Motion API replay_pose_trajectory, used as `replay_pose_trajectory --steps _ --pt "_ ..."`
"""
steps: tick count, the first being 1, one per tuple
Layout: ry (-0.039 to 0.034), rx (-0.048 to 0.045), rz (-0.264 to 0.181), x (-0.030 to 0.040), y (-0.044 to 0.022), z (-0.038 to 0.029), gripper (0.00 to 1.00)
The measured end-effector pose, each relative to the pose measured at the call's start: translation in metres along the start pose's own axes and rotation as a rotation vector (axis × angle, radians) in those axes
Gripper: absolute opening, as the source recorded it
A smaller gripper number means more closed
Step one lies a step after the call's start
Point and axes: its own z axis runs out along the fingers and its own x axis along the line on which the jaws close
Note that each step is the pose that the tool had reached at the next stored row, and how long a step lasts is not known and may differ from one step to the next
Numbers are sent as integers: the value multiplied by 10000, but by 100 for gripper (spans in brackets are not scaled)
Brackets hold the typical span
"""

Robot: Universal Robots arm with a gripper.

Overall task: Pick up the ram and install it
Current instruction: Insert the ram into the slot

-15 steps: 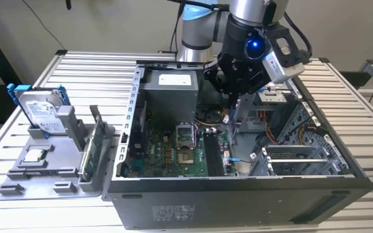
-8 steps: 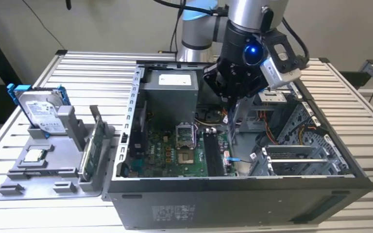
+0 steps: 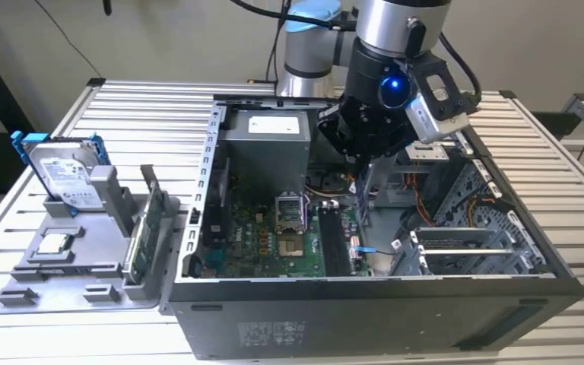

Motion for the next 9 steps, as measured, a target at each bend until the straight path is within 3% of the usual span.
replay_pose_trajectory --steps 9 --pt "1 7 1 1 0 98 14"
